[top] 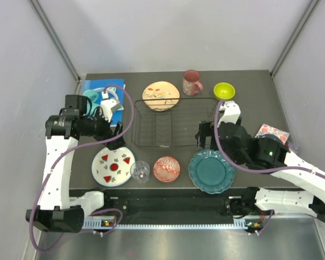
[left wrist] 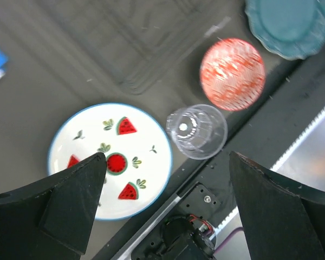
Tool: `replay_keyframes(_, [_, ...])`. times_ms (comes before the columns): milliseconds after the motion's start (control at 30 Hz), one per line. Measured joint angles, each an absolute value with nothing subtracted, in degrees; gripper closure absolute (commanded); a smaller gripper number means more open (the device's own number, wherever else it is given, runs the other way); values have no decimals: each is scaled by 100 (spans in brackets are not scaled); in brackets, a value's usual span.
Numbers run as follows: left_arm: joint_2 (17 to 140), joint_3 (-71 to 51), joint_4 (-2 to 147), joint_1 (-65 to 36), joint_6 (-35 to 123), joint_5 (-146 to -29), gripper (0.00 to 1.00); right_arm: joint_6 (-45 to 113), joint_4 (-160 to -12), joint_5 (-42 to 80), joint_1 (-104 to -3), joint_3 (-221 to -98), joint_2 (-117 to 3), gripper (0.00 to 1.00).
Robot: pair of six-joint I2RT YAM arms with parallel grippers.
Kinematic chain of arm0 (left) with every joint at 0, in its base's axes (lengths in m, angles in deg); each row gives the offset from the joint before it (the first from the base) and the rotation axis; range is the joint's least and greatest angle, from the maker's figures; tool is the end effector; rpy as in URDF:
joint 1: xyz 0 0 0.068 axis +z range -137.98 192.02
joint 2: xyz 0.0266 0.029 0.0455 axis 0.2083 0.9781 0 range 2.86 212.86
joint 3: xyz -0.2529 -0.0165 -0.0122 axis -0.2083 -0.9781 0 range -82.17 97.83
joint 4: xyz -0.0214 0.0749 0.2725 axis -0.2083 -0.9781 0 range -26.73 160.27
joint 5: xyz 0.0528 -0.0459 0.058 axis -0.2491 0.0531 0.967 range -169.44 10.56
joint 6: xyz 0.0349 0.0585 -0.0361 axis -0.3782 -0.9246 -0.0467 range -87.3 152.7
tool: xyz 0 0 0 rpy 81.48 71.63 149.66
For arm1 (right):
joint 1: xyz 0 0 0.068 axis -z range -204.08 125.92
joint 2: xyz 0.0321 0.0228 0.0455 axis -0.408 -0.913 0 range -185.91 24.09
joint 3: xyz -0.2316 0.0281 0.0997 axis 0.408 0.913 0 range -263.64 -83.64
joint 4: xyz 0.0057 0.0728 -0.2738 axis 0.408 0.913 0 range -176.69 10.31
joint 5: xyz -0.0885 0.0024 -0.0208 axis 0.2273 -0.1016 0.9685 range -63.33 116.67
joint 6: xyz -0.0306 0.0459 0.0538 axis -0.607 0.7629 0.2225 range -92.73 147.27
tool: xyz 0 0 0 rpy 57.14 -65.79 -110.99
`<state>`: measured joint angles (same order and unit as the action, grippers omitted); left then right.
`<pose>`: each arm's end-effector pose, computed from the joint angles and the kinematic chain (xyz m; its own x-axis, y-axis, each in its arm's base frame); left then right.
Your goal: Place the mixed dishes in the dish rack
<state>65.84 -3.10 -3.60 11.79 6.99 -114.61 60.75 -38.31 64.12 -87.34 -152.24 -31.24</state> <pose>0.2180 -0.0387 0.3551 -0.6276 0.3570 -0.6918 0.6467 0.7339 -0.2079 0.1398 0.1889 0.3619 -0.4835 0.0137 -0.8753 -0.2620 0.9518 0.1596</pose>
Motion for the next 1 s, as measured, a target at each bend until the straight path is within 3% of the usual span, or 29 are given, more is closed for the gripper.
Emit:
replay_keyframes(400, [7290,-1114,246,-1647,887,-10707,1,6678,-3852,7225,-8734,-14920,-2246,0])
replay_keyframes(1000, [8079,-2231,2241,-2757,1811,-10010,1,7139,-3741,7866,-8736,-14693,-1715,0])
